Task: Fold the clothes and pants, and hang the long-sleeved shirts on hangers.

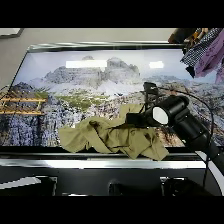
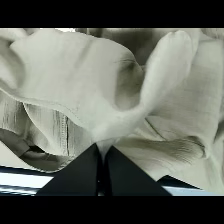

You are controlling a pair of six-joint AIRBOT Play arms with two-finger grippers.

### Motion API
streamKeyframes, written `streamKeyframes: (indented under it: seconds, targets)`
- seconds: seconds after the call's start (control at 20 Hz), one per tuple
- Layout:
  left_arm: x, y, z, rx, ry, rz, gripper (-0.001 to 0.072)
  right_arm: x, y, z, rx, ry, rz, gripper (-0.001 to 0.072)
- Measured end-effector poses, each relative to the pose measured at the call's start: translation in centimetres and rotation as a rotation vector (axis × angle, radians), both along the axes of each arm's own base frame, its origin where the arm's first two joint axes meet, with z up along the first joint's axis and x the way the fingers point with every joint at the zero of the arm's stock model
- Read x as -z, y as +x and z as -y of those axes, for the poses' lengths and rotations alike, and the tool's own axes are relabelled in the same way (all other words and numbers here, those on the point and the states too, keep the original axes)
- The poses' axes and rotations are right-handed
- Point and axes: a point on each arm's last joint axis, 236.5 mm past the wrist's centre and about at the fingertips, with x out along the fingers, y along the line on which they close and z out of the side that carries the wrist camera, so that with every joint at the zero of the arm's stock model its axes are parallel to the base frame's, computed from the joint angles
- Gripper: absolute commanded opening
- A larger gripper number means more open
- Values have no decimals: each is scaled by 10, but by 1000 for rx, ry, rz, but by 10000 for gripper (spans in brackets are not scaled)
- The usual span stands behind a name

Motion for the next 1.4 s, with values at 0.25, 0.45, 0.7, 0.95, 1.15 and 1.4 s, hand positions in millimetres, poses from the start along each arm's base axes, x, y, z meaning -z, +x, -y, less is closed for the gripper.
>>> streamKeyframes:
  seconds: [0.25, 0.45, 0.7, 0.95, 1.15, 1.4]
  targets:
    - [21, 12, 3, 97, 1, -11, 591, 0, 1, 0, 1, -2, 5, 31]
    - [31, 23, 11, 188, 3, -24, 590, 0, 2, 1, 2, -6, 8, 31]
    - [42, 28, 19, 274, 14, -75, 430, 0, 2, 4, 2, -15, 9, 31]
    - [50, 27, 24, 315, 5, -115, 429, 0, 3, 5, 3, -22, 13, 31]
    - [55, 26, 27, 336, 0, -136, 349, 0, 4, 7, 3, -29, 17, 31]
    - [57, 25, 28, 350, 3, -151, 318, 0, 4, 7, 4, -32, 19, 31]
